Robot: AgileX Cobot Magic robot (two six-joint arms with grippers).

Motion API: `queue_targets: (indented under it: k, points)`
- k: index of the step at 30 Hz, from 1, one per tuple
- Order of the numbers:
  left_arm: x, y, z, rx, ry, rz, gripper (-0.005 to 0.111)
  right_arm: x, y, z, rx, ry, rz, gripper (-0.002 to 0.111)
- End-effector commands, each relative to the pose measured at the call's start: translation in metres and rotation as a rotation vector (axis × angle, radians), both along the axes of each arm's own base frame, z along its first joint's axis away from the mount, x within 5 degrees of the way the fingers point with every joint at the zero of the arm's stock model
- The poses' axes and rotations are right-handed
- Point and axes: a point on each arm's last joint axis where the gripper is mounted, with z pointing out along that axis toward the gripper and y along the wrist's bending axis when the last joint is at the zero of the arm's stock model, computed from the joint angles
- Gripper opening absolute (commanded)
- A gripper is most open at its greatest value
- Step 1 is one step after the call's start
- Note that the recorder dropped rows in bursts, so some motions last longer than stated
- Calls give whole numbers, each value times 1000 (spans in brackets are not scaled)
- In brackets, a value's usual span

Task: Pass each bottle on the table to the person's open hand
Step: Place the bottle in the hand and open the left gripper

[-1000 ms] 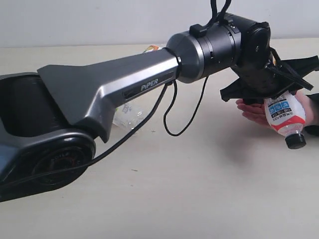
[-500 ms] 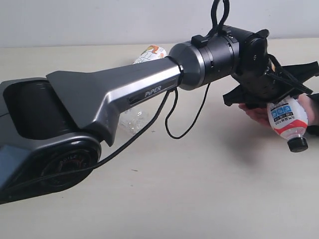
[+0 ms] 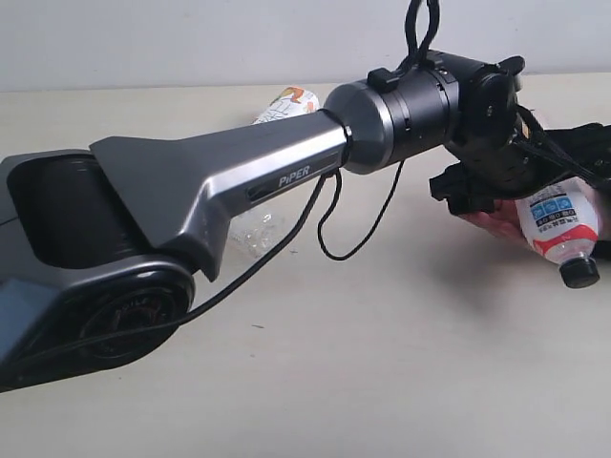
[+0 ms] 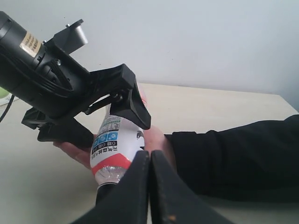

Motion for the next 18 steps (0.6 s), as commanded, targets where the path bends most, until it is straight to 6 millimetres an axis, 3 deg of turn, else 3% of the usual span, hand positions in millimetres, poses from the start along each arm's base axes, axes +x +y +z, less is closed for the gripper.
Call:
queue_targets:
  k: [1,10,18]
  points:
    - [4,6,12,9,-23,-29,105,0,0,-1,-2,-6,-2,1]
    - [14,30,46,81,-64,-131,105,0,0,-1,-2,-6,-2,1]
    - [15,61,101,86,-132,-359,104,0,0,-1,-2,-6,-2,1]
